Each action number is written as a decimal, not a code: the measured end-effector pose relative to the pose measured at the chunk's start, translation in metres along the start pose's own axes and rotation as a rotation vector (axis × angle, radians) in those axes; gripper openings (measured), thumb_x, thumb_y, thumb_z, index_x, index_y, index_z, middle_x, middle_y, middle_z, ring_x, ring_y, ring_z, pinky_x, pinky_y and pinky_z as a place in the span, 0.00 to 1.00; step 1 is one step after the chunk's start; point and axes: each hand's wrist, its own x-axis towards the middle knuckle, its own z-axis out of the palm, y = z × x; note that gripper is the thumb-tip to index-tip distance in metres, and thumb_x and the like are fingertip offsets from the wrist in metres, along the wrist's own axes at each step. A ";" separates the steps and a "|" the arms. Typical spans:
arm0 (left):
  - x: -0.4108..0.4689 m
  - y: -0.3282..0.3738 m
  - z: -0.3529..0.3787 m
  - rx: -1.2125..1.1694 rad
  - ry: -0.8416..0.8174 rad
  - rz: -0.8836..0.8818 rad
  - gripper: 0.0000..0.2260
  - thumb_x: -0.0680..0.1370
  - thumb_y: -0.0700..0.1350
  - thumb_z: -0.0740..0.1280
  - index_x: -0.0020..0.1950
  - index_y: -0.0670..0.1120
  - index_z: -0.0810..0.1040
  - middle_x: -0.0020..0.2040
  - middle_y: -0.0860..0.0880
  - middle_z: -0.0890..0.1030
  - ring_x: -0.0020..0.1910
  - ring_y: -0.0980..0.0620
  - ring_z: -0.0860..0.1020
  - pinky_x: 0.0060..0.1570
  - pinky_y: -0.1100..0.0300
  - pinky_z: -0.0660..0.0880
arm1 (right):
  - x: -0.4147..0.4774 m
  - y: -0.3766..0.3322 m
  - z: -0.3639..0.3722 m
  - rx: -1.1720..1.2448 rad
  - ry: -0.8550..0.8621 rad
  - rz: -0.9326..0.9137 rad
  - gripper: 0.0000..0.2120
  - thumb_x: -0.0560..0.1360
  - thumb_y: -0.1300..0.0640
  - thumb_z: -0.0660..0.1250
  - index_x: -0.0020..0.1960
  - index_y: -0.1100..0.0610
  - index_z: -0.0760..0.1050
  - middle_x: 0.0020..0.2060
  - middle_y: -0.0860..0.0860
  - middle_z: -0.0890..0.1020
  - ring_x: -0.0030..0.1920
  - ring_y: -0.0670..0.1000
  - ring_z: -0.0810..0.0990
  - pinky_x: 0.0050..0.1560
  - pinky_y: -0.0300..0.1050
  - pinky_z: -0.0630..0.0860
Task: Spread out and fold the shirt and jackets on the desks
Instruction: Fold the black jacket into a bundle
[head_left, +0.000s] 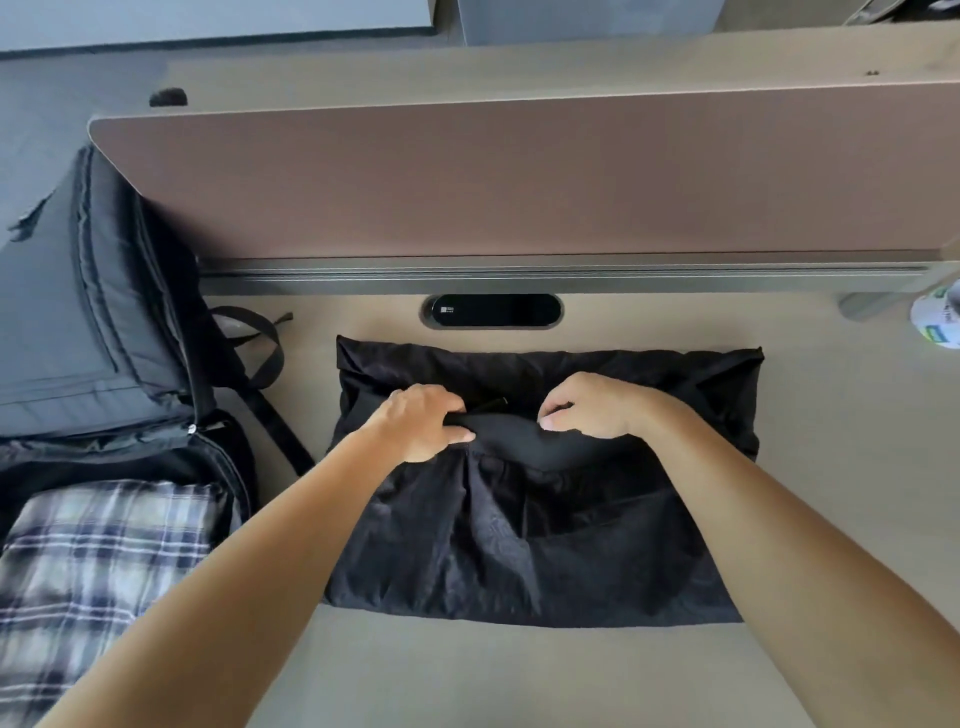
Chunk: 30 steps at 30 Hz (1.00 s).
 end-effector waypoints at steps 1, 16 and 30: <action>0.000 -0.001 -0.005 -0.057 0.009 0.019 0.17 0.80 0.58 0.65 0.63 0.51 0.78 0.56 0.51 0.76 0.59 0.46 0.75 0.60 0.49 0.72 | 0.000 0.001 -0.003 -0.031 -0.021 0.012 0.10 0.81 0.50 0.63 0.55 0.49 0.82 0.49 0.45 0.82 0.48 0.46 0.79 0.47 0.42 0.71; -0.011 -0.027 0.016 0.305 0.220 -0.123 0.15 0.81 0.49 0.58 0.68 0.50 0.71 0.56 0.48 0.78 0.61 0.43 0.71 0.67 0.44 0.59 | -0.030 0.090 0.017 -0.553 0.518 0.017 0.22 0.82 0.40 0.54 0.64 0.55 0.72 0.54 0.51 0.81 0.54 0.56 0.79 0.62 0.53 0.69; 0.040 -0.018 -0.015 0.358 0.214 -0.146 0.16 0.83 0.45 0.57 0.71 0.55 0.69 0.59 0.45 0.75 0.60 0.41 0.70 0.59 0.46 0.65 | -0.016 0.093 -0.058 -0.813 0.492 0.084 0.23 0.83 0.39 0.50 0.51 0.52 0.77 0.39 0.50 0.79 0.39 0.56 0.79 0.36 0.45 0.68</action>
